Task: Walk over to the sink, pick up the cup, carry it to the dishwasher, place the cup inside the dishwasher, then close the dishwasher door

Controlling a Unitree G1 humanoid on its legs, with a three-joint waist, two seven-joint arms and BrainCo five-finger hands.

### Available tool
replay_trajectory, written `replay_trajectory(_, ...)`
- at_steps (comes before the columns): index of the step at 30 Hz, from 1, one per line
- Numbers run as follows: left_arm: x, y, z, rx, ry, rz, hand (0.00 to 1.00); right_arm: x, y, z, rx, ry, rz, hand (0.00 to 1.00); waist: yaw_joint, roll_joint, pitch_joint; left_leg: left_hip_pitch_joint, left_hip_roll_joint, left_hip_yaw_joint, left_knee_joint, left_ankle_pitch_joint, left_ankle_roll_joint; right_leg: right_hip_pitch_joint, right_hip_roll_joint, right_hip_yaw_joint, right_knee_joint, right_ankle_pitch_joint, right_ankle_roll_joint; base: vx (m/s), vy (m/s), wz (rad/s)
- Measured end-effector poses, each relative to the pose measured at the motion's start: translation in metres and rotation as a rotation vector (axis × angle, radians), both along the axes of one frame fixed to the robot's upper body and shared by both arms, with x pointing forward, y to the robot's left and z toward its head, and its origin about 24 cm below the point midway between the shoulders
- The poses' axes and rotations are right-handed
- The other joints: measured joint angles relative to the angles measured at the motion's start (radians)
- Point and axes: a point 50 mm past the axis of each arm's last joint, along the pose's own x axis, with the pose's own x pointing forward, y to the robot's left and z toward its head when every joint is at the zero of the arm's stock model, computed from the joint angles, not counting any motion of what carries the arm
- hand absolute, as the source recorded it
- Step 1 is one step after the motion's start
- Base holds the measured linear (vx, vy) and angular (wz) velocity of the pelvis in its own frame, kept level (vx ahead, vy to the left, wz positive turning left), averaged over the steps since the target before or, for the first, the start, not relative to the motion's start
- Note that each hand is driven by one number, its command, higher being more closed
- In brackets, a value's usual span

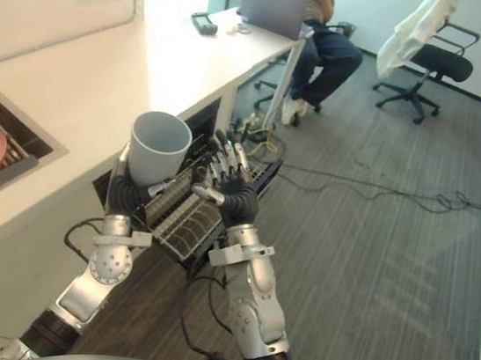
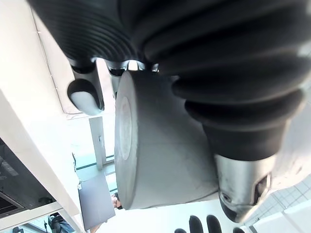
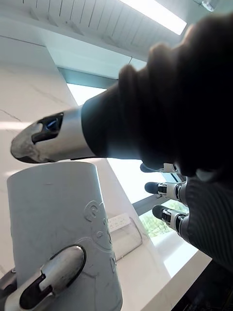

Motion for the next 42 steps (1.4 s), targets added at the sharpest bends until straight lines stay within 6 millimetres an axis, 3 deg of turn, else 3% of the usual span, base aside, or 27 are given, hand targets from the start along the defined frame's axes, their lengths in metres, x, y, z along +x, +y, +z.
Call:
replay_trajectory(7, -0.003, -0.014, -0.001, 0.049, -0.009, -0.058, 1.00, 0.001, 0.013, 0.003, -0.046, 0.012, -0.014, 0.00, 0.007, -0.020, 0.016, -0.008, -0.020, -0.007, -0.005, 0.007, 0.017, 0.000, -0.021, 0.002, 0.000, 0.012, 0.008, -0.09, 0.029, 0.03)
replay_trajectory(14, -0.005, -0.021, -0.001, 0.065, -0.015, -0.093, 1.00, 0.000, 0.020, 0.004, -0.059, 0.045, 0.005, 0.00, 0.009, -0.020, 0.018, -0.019, -0.042, -0.015, -0.019, 0.024, 0.027, -0.016, -0.039, -0.001, 0.000, 0.020, 0.015, -0.03, 0.023, 0.04)
replay_trajectory(15, -0.005, -0.021, -0.001, 0.073, -0.019, -0.091, 1.00, 0.000, 0.021, 0.003, -0.063, 0.050, 0.008, 1.00, 0.010, -0.021, 0.017, -0.019, -0.043, -0.016, -0.019, 0.024, 0.027, -0.016, -0.039, -0.002, 0.000, 0.020, 0.015, 0.02, 0.018, 0.04)
replay_trajectory(36, -0.005, -0.016, -0.007, 0.104, -0.002, -0.091, 1.00, 0.001, 0.025, -0.003, -0.156, 0.092, -0.016, 1.00, 0.011, -0.038, 0.007, -0.022, -0.046, -0.031, -0.018, 0.029, 0.031, -0.016, -0.044, -0.002, 0.000, 0.020, 0.015, 0.00, 0.002, 0.02)
replay_trajectory(37, -0.005, -0.016, -0.009, 0.107, 0.007, -0.090, 0.00, 0.002, 0.026, -0.004, -0.158, 0.102, -0.021, 1.00, 0.010, -0.041, 0.005, -0.022, -0.046, -0.031, -0.018, 0.029, 0.031, -0.017, -0.044, -0.002, 0.000, 0.020, 0.015, 0.00, 0.000, 0.00)
replay_trajectory(42, -0.011, -0.019, -0.017, 0.110, 0.041, -0.106, 0.00, 0.004, 0.022, -0.006, -0.155, 0.127, -0.077, 1.00, 0.008, -0.044, 0.003, -0.023, -0.052, -0.032, -0.019, 0.030, 0.032, -0.017, -0.045, -0.002, 0.000, 0.020, 0.015, 0.00, 0.000, 0.00)
